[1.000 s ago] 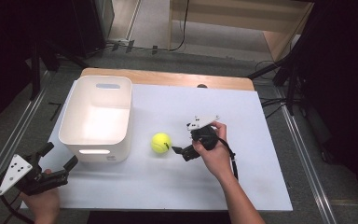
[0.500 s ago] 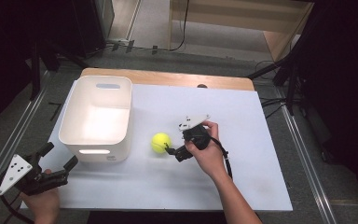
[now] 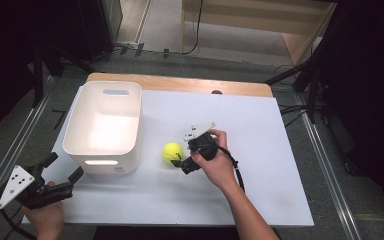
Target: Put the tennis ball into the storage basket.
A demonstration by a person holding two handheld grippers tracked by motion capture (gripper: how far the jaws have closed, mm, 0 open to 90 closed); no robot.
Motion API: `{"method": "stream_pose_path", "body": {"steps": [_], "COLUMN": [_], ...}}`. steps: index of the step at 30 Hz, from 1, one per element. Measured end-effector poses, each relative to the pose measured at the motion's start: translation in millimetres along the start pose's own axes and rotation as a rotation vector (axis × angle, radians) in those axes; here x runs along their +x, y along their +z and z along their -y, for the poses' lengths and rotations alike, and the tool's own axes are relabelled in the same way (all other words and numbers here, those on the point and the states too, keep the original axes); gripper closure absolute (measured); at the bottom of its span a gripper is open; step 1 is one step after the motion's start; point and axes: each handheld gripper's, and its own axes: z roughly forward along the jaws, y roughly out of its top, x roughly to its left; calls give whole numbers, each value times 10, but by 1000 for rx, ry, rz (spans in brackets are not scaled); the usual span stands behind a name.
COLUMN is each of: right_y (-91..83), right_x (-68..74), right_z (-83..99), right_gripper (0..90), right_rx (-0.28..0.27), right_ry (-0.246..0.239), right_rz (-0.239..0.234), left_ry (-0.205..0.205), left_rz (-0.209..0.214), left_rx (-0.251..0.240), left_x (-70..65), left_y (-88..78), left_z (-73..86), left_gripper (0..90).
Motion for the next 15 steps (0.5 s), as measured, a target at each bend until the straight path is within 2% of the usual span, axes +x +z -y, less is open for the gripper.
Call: {"method": "stream_pose_path", "body": {"steps": [5,7,15], "right_y": [67,88,181], "right_x": [21,34,53], "right_z": [-25,-31,-53], "right_gripper": [0,83,84], "right_rx": [12,12,37], "right_ry": [-9,-8,-22], "right_rz": [-15,-12,-34], "left_ry": [1,1,0], "left_rz": [1,1,1], "left_rx": [1,1,1], "left_x": [0,0,1], "left_y": [-1,-1,1], "left_z": [0,0,0], "left_gripper": [28,28,28]}}
